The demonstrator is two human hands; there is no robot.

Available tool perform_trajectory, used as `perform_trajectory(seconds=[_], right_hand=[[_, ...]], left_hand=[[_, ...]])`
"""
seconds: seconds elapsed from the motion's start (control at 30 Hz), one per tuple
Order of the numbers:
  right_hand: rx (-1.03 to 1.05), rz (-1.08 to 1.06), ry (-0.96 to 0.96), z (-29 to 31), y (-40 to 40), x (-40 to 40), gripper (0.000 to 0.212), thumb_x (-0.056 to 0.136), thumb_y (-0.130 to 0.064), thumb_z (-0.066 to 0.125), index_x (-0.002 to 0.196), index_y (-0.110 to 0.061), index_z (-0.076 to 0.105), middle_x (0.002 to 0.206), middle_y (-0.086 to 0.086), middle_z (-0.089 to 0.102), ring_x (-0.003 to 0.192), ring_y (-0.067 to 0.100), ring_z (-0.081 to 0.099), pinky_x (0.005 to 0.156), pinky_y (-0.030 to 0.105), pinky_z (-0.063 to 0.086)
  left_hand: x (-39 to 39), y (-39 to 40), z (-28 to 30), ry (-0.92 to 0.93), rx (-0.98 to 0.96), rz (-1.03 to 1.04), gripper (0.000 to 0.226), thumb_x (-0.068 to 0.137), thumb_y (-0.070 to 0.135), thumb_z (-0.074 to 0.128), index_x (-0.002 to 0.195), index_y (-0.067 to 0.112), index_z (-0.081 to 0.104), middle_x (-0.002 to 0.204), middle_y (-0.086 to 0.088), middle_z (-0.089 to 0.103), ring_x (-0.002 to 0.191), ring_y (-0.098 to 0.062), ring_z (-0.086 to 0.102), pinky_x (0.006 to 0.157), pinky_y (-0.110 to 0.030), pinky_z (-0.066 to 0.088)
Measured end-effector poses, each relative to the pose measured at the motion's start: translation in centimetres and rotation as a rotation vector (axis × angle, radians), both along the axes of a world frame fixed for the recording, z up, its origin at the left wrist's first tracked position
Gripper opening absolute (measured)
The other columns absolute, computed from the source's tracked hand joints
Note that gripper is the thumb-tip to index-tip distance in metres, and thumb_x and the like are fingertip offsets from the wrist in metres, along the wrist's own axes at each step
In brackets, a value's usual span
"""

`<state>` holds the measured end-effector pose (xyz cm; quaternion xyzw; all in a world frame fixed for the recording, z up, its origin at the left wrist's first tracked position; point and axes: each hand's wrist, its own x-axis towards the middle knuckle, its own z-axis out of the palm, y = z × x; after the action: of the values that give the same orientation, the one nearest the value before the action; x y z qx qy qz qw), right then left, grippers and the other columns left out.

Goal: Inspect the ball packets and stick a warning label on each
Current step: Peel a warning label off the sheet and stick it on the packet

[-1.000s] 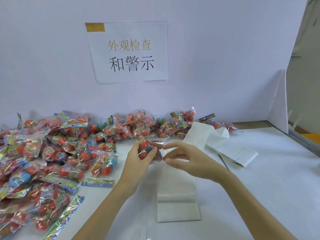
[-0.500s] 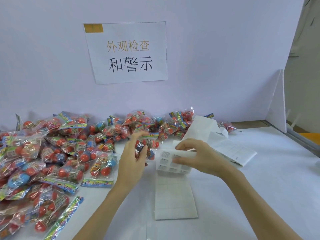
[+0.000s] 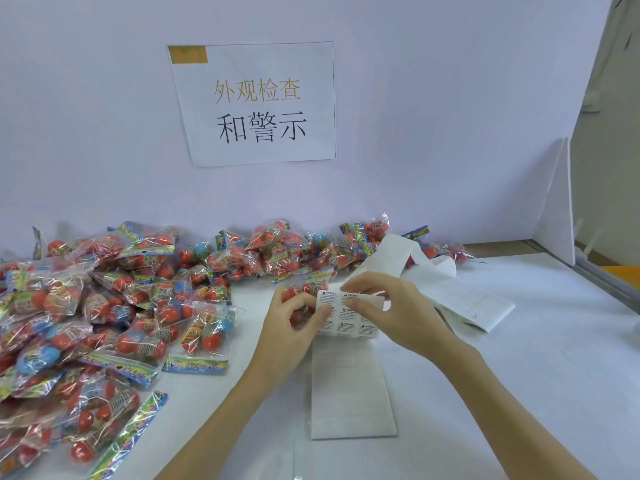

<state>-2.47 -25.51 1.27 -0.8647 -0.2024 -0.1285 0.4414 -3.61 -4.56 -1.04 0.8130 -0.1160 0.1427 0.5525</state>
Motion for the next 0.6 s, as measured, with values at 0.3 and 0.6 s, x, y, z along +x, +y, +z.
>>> perform_trajectory(seconds=[0.3, 0.6], right_hand=[[-0.219, -0.025, -0.506, -0.9, 1.6, -0.1, 0.024, 0.093, -0.009, 0.078, 0.117, -0.013, 0.079, 0.107, 0.000, 0.073, 0.100, 0.021, 0.068, 0.087, 0.038, 0.053], [-0.145, -0.040, -0.598, -1.5, 1.7, 0.1, 0.018, 0.091, -0.002, 0.078, 0.109, -0.007, 0.079, 0.106, 0.004, 0.074, 0.100, 0.023, 0.070, 0.084, 0.036, 0.058]], left_hand=[[0.2, 0.0, -0.4, -0.013, 0.034, -0.020, 0.023, 0.097, 0.032, 0.068, 0.077, 0.022, 0.067, 0.094, -0.005, 0.049, 0.084, -0.006, 0.049, 0.077, -0.009, 0.037], [0.0, -0.3, -0.2, 0.074, -0.024, -0.094, 0.031, 0.109, 0.014, 0.048, 0.084, 0.004, 0.062, 0.103, -0.015, 0.043, 0.089, -0.006, 0.046, 0.083, -0.011, 0.038]])
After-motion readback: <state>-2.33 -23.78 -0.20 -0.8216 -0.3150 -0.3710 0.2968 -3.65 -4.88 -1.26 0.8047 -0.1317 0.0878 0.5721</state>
